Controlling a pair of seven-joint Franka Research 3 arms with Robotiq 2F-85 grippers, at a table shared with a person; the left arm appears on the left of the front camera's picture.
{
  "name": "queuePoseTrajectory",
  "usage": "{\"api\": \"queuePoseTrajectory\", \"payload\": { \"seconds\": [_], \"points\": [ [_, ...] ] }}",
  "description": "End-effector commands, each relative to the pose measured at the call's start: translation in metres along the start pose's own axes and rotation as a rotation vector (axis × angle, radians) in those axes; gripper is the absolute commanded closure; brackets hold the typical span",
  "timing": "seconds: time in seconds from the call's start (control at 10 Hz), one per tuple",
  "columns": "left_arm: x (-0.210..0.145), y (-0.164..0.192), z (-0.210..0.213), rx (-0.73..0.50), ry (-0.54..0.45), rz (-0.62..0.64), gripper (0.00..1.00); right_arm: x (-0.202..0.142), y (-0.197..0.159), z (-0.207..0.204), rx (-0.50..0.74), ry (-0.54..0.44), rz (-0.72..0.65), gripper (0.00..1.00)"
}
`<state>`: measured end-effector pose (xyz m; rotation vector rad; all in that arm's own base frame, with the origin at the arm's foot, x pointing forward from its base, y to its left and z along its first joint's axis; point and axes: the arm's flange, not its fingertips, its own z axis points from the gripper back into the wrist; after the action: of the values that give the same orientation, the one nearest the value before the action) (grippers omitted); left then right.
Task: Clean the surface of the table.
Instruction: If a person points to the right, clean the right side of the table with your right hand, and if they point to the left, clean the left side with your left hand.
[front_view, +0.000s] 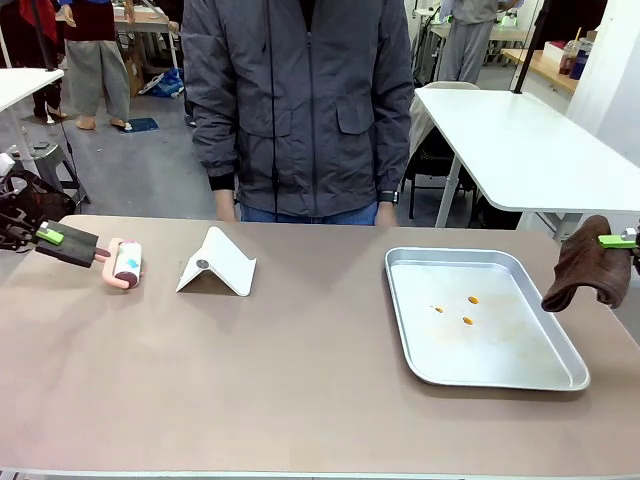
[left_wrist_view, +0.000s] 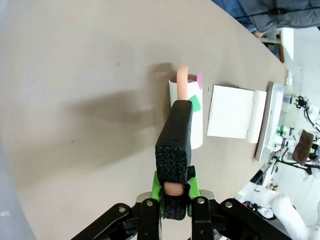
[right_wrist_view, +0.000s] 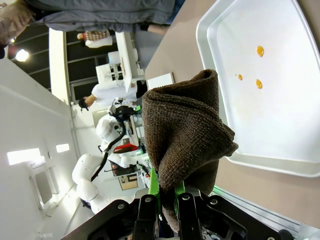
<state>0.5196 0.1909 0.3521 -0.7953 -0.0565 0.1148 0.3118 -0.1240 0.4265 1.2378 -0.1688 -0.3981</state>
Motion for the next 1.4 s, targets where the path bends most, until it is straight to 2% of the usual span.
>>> {"api": "queuePoseTrajectory", "payload": {
  "seconds": [0.0, 0.5, 0.7, 0.8, 1.0, 1.3],
  "points": [
    [-0.001, 0.006, -0.041, 0.093, 0.042, -0.017, 0.78, -0.001, 0.004, 0.0, 0.007, 0.009, -0.017, 1.0],
    [0.006, -0.019, -0.049, 0.019, 0.064, -0.033, 0.78, -0.001, 0.004, 0.0, 0.007, 0.009, -0.017, 1.0],
    [0.001, -0.021, -0.019, -0.083, 0.01, -0.06, 0.78, -0.001, 0.004, 0.0, 0.007, 0.009, -0.017, 1.0],
    [-0.01, -0.025, 0.008, -0.196, -0.048, -0.119, 0.78, -0.001, 0.004, 0.0, 0.007, 0.009, -0.017, 1.0],
    [-0.033, -0.023, 0.051, -0.315, -0.12, -0.195, 0.78, -0.001, 0.004, 0.0, 0.007, 0.009, -0.017, 1.0],
    [-0.071, 0.007, 0.093, -0.393, -0.08, -0.224, 0.78, -0.001, 0.004, 0.0, 0.007, 0.009, -0.017, 1.0]
  ]
}}
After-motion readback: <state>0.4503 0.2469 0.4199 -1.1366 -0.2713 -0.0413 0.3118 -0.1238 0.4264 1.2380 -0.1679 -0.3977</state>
